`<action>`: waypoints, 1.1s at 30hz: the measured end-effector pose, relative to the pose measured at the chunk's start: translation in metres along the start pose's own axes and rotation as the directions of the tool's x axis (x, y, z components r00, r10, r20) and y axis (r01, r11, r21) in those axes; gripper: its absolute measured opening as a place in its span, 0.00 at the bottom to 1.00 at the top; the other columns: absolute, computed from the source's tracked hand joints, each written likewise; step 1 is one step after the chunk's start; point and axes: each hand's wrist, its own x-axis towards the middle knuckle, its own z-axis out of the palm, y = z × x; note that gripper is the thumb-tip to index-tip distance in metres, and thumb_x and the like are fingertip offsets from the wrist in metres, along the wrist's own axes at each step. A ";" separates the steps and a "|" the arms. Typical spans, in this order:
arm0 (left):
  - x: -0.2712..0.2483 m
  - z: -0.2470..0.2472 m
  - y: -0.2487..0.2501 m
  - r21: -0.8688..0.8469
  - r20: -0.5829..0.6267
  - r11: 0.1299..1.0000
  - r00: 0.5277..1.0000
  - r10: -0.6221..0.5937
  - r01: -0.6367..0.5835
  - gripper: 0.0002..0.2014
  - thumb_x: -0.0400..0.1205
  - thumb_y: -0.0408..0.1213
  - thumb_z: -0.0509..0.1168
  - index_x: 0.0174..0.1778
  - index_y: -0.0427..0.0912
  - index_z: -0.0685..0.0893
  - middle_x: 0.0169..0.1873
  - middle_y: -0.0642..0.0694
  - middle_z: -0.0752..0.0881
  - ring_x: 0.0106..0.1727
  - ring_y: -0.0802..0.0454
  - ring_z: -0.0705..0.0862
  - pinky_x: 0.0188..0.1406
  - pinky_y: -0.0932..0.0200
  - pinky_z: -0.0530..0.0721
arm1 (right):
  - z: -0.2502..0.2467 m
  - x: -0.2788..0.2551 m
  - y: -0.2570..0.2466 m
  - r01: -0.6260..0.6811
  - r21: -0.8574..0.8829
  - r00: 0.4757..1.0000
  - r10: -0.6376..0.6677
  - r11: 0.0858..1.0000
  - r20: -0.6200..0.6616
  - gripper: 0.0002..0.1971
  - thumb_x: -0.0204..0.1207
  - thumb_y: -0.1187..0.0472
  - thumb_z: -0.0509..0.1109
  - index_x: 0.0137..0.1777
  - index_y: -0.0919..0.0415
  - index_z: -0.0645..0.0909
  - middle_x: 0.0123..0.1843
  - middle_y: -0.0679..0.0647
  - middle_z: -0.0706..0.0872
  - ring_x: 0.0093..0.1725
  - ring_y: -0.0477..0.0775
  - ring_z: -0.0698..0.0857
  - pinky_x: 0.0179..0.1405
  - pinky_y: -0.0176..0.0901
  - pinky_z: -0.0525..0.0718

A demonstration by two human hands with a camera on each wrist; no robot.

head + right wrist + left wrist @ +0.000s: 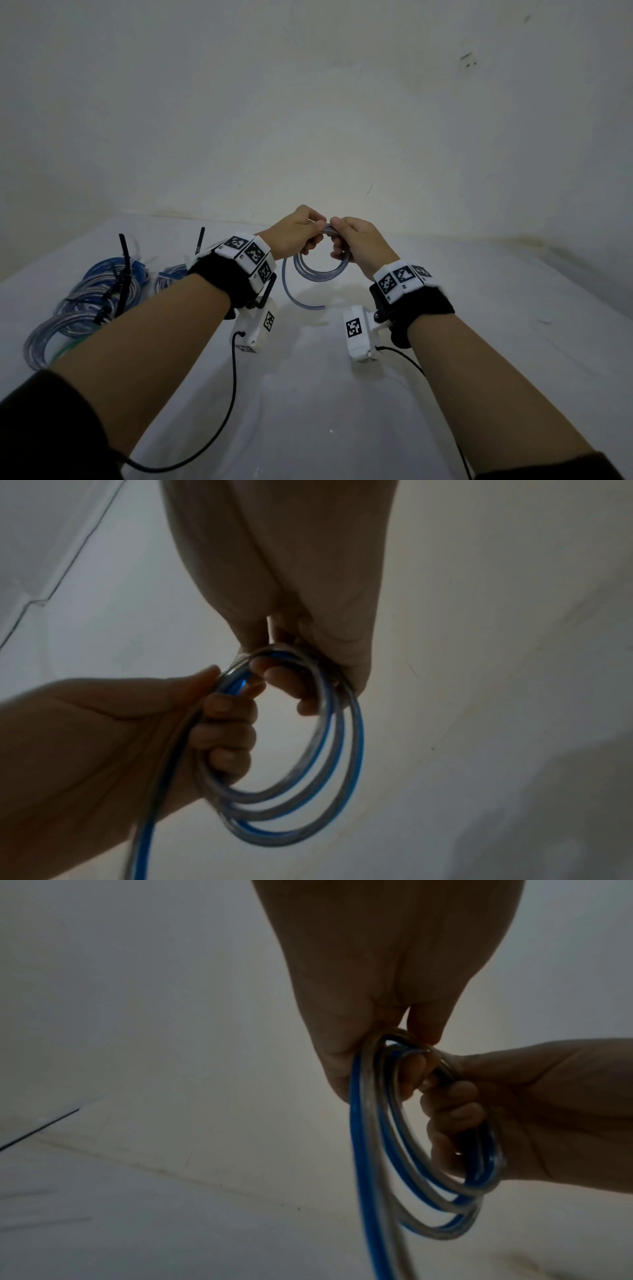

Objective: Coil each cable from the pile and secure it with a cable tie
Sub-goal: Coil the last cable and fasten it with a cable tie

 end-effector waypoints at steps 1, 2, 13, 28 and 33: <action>0.000 0.001 0.001 -0.001 -0.002 1.000 1.000 -0.005 0.005 0.05 0.88 0.34 0.52 0.47 0.40 0.70 0.32 0.46 0.75 0.30 0.53 0.72 0.33 0.60 0.75 | 0.001 0.001 0.000 -0.003 0.028 1.000 0.004 1.000 -0.019 0.13 0.85 0.59 0.59 0.42 0.65 0.77 0.29 0.53 0.73 0.27 0.48 0.73 0.35 0.42 0.79; 0.001 0.001 0.002 -0.004 0.003 1.000 1.000 -0.017 0.017 0.08 0.88 0.35 0.52 0.43 0.41 0.70 0.32 0.46 0.74 0.30 0.52 0.73 0.36 0.59 0.77 | 0.003 0.001 0.000 -0.005 0.049 0.999 0.007 0.999 -0.033 0.13 0.85 0.59 0.59 0.42 0.65 0.77 0.30 0.53 0.73 0.28 0.48 0.72 0.34 0.41 0.79; 0.013 -0.010 -0.006 -0.362 -0.500 0.906 0.866 0.008 -0.217 0.09 0.88 0.33 0.48 0.43 0.41 0.68 0.32 0.49 0.70 0.27 0.57 0.67 0.30 0.63 0.72 | -0.004 -0.007 0.019 -0.376 -0.166 0.919 0.343 0.912 -0.197 0.25 0.82 0.39 0.54 0.56 0.64 0.74 0.48 0.60 0.83 0.39 0.55 0.81 0.36 0.44 0.81; 0.012 -0.012 0.003 -0.690 -0.341 0.700 0.935 -0.093 -0.183 0.15 0.89 0.38 0.48 0.44 0.38 0.77 0.27 0.48 0.68 0.17 0.59 0.70 0.25 0.64 0.75 | 0.002 -0.008 0.018 -0.182 -0.243 0.976 0.204 0.953 0.069 0.11 0.82 0.71 0.58 0.59 0.72 0.79 0.32 0.57 0.83 0.17 0.42 0.70 0.21 0.30 0.69; 0.011 -0.011 -0.001 -0.738 -0.243 0.667 0.963 -0.120 -0.103 0.19 0.89 0.40 0.48 0.44 0.33 0.79 0.19 0.52 0.72 0.18 0.59 0.71 0.28 0.63 0.75 | 0.001 -0.007 0.020 -0.055 -0.491 0.975 0.153 0.869 0.161 0.13 0.81 0.72 0.57 0.60 0.68 0.80 0.32 0.52 0.82 0.20 0.33 0.77 0.24 0.24 0.71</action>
